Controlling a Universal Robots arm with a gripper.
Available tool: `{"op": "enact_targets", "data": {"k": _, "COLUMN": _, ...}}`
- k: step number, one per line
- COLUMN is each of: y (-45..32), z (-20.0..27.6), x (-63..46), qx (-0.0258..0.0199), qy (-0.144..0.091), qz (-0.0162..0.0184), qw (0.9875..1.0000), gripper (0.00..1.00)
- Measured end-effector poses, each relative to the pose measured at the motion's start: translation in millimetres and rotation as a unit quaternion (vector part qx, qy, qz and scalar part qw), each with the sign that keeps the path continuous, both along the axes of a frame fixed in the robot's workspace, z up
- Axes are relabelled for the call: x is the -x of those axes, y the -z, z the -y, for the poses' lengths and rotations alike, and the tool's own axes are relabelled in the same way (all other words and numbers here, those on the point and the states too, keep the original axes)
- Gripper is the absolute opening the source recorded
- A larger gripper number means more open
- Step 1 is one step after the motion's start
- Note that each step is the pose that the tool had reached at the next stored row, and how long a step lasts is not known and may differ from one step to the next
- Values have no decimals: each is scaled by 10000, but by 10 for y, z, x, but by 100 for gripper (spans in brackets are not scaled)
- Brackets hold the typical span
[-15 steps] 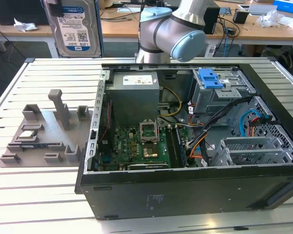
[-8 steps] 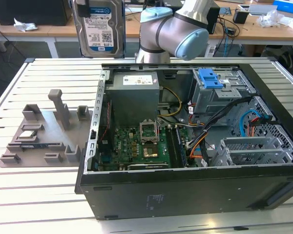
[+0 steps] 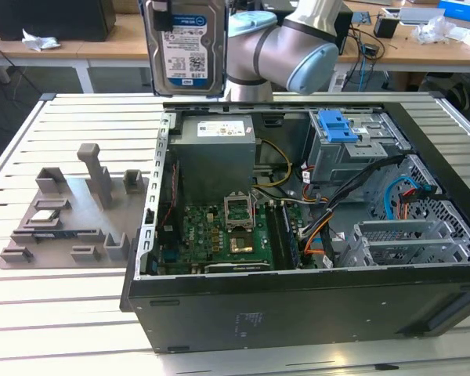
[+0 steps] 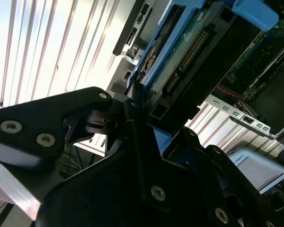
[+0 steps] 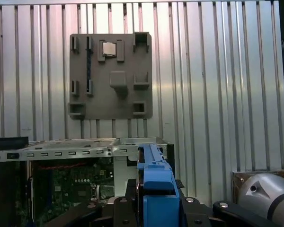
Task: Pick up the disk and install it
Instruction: 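Pick up the disk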
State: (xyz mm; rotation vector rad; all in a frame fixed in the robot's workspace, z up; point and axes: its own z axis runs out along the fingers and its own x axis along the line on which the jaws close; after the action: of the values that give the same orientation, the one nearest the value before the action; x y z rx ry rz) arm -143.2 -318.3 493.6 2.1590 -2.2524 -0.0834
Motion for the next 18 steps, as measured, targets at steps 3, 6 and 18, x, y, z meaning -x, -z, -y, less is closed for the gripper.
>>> {"op": "enact_targets", "data": {"k": 3, "y": 1, "z": 25, "x": -222, "qx": 0, "qy": 2, "qz": -13, "qw": 10000, "gripper": 37}}
{"op": "enact_targets", "data": {"k": 6, "y": 2, "z": 41, "x": -397, "qx": 0, "qy": 1, "qz": -22, "qw": 10000, "gripper": 37}}
{"op": "enact_targets", "data": {"k": 18, "y": 10, "z": 347, "x": -748, "qx": 0, "qy": 1, "qz": -40, "qw": 10000, "gripper": 37}}
